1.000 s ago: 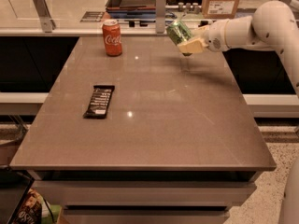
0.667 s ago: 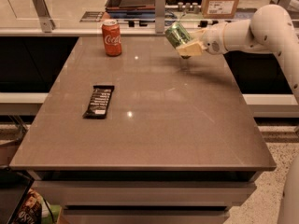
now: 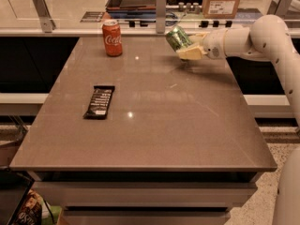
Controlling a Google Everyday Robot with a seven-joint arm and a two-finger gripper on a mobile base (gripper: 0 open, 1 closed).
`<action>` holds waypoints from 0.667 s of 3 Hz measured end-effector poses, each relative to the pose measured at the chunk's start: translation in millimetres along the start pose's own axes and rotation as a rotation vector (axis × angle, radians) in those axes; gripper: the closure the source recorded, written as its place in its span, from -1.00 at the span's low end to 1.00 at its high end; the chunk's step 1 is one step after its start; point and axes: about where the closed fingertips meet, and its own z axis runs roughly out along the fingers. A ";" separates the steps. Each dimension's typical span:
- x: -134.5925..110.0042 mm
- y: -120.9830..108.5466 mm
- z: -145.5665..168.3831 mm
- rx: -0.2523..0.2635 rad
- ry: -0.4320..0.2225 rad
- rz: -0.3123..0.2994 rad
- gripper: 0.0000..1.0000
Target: Place green can upright
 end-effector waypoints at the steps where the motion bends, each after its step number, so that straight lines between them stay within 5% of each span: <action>1: 5.8 -2.9 1.8 -0.001 -0.041 -0.010 1.00; 2: 11.7 -4.1 1.9 0.002 -0.072 -0.013 1.00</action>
Offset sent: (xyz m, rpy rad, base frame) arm 0.0030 -0.0176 -0.0146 0.0838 -0.0762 0.0083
